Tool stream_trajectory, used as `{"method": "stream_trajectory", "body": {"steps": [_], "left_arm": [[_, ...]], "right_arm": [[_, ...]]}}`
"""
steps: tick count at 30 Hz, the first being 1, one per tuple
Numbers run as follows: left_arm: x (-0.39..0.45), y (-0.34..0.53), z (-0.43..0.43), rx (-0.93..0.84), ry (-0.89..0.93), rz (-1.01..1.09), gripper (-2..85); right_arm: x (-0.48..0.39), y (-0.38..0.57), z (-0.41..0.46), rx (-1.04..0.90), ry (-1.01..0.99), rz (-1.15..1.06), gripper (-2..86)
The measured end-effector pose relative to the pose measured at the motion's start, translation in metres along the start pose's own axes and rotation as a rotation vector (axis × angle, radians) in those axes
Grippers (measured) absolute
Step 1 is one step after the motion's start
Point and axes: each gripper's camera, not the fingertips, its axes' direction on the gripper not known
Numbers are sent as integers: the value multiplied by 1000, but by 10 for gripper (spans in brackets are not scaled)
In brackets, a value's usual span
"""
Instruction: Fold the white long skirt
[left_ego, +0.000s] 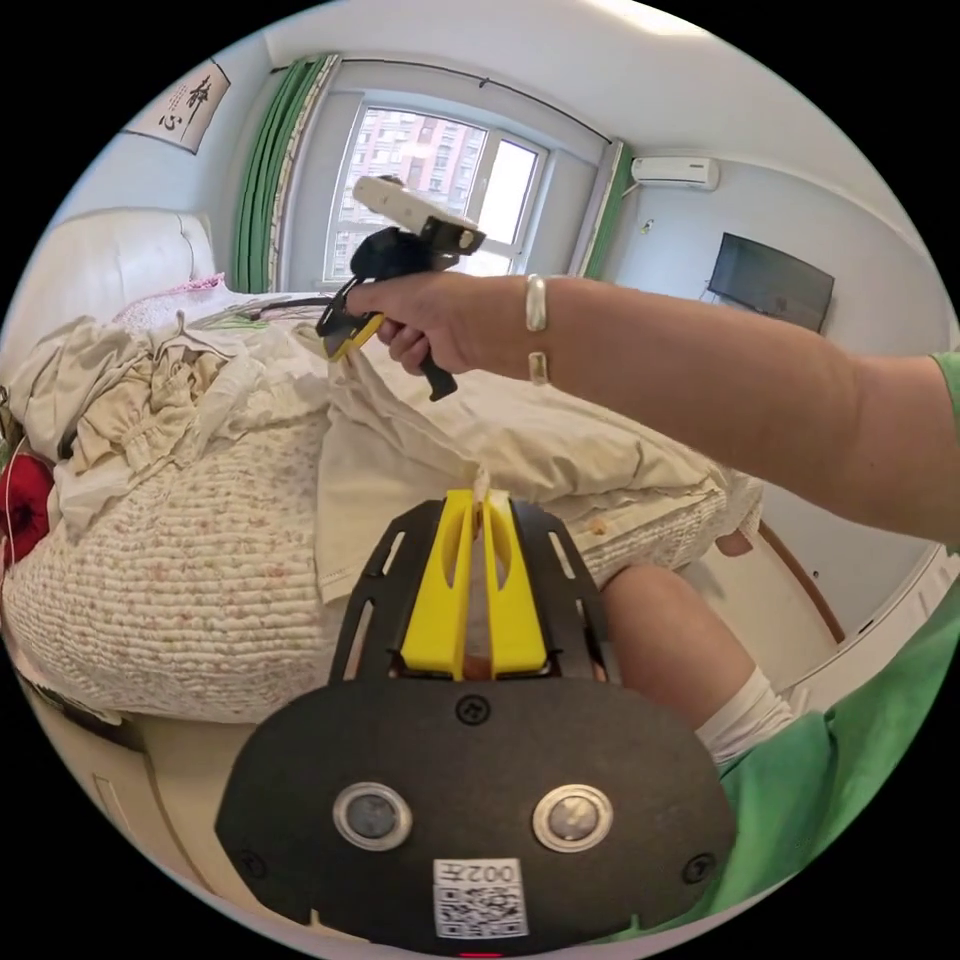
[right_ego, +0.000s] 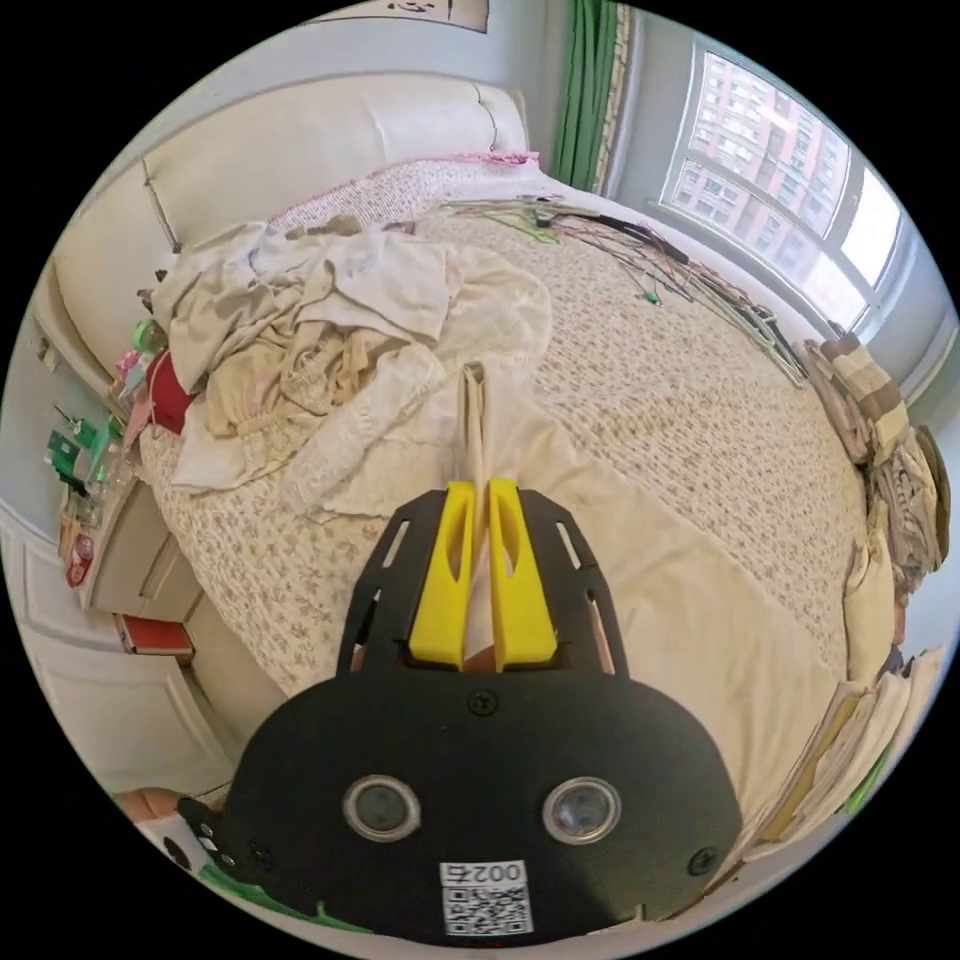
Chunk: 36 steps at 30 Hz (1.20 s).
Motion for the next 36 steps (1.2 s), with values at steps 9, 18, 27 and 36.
{"method": "stream_trajectory", "body": {"steps": [9, 18, 27, 36], "left_arm": [[121, -66, 14, 89, 218, 227, -9], [289, -102, 98, 28, 383, 434, -9], [366, -89, 225, -223, 334, 453, -9], [307, -84, 153, -3, 517, 390, -1]], "right_arm": [[184, 58, -106, 118, -151, 259, -3], [378, 185, -140, 136, -96, 487, -3], [430, 233, -56, -45, 69, 511, 4], [318, 247, -111, 117, 257, 247, -8]]}}
